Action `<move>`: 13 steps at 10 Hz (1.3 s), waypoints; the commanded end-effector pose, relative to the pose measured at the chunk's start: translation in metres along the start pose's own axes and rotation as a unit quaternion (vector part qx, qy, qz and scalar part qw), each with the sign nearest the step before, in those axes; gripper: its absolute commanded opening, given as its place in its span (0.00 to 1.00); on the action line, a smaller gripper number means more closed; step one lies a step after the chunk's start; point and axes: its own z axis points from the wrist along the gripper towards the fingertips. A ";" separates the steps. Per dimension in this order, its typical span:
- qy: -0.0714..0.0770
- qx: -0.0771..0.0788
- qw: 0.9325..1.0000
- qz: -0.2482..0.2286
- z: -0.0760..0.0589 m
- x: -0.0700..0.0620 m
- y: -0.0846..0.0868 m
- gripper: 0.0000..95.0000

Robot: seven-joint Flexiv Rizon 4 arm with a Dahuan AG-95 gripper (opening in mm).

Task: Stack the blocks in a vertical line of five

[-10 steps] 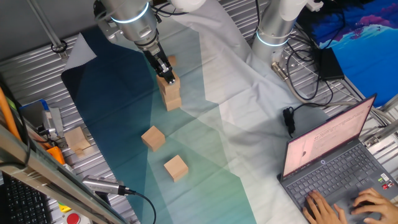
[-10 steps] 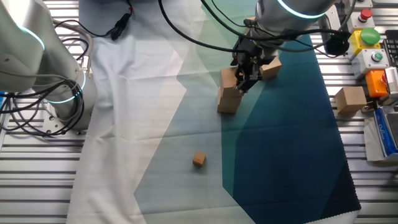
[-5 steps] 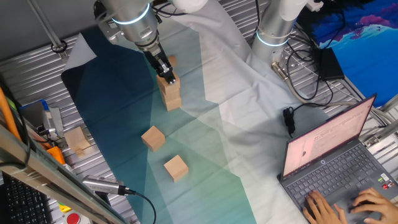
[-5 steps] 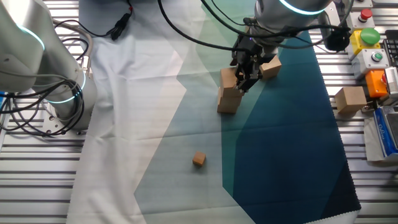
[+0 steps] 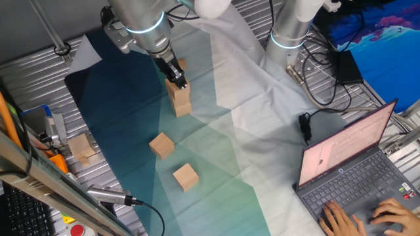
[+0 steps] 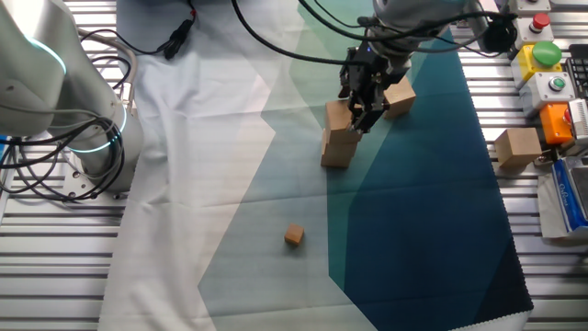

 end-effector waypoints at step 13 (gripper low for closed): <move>0.004 -0.004 1.000 -0.024 -0.019 -0.079 0.035 0.80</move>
